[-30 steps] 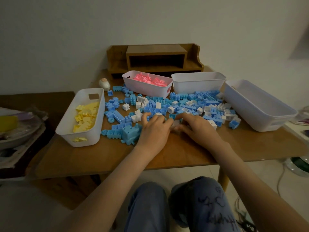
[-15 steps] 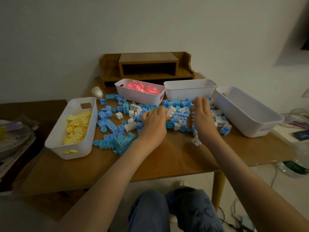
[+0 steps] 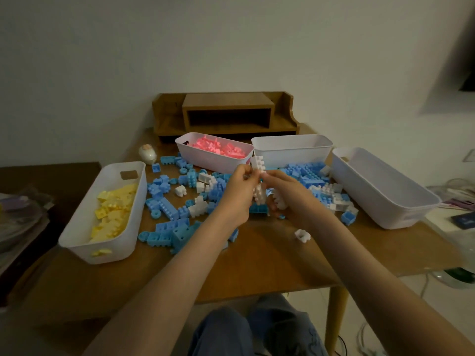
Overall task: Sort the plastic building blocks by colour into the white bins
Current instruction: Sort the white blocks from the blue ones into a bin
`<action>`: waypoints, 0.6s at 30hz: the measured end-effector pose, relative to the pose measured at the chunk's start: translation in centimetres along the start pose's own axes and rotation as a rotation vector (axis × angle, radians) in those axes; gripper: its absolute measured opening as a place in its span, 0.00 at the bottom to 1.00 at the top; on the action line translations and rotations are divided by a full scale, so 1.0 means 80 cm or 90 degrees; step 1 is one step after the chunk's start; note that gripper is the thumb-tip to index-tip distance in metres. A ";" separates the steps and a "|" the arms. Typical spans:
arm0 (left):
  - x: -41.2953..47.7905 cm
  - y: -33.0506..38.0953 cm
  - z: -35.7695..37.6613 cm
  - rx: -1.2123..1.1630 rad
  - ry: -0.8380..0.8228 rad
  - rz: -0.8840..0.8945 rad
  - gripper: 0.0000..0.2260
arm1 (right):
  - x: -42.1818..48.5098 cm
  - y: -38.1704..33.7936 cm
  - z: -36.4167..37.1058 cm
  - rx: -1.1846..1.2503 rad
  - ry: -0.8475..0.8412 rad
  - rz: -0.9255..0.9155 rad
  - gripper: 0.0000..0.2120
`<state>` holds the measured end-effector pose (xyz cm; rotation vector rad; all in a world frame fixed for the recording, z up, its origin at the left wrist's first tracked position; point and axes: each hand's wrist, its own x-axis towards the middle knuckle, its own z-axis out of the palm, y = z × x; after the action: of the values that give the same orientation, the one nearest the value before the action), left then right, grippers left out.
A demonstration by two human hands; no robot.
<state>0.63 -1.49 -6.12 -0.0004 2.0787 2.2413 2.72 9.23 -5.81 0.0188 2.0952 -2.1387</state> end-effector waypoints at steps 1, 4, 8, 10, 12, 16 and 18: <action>0.005 0.002 0.001 -0.041 0.007 -0.018 0.06 | 0.002 -0.001 -0.001 -0.020 0.000 -0.005 0.11; 0.020 0.006 0.005 -0.090 0.030 -0.039 0.04 | 0.008 -0.004 -0.003 -0.060 0.017 -0.024 0.11; 0.061 0.021 0.017 -0.097 0.042 -0.038 0.05 | 0.033 -0.029 -0.017 -0.040 0.079 -0.074 0.15; 0.088 0.036 0.028 -0.096 0.057 -0.034 0.04 | 0.062 -0.048 -0.034 -0.010 0.176 -0.094 0.18; 0.115 0.048 0.040 -0.083 0.071 -0.014 0.06 | 0.092 -0.062 -0.053 -0.022 0.242 -0.115 0.22; 0.171 0.065 0.062 0.040 0.092 0.069 0.06 | 0.149 -0.061 -0.086 -0.172 0.279 -0.126 0.20; 0.195 0.068 0.064 0.144 0.110 0.147 0.05 | 0.170 -0.054 -0.093 -0.273 0.303 -0.155 0.19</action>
<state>-14.94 4.16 -1.24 0.0662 2.5342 2.1810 -11.96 15.39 -3.22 0.2610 2.9319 -1.8906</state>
